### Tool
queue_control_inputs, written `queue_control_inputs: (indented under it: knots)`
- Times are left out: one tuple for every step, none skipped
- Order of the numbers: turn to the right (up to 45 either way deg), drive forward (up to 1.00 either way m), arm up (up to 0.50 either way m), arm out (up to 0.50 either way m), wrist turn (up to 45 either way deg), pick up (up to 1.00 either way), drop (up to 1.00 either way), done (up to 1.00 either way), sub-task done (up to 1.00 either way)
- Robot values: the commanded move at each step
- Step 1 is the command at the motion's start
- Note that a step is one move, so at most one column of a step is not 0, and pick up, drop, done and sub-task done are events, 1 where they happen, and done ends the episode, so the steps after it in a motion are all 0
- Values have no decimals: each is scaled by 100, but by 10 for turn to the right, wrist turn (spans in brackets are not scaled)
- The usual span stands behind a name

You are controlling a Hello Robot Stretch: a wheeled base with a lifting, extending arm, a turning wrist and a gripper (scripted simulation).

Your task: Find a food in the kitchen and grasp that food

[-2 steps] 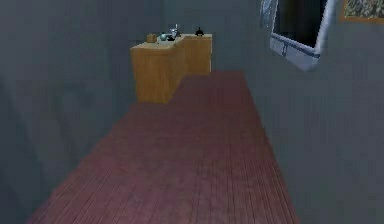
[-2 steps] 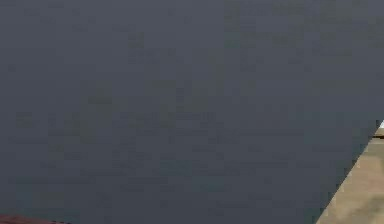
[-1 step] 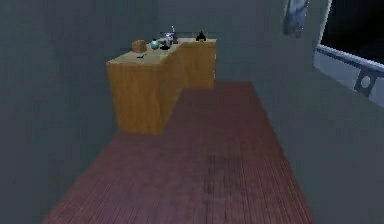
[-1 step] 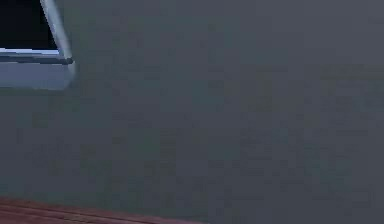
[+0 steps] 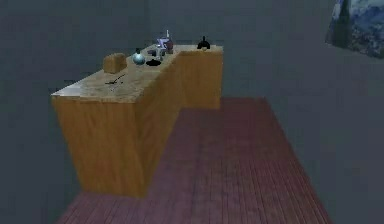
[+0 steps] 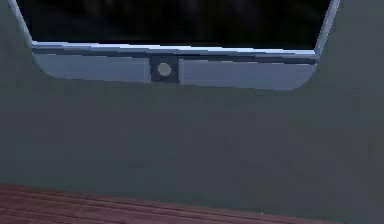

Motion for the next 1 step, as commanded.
queue_control_inputs:
  knots:
    - [0,100,0,0,0,0,0,0,0]
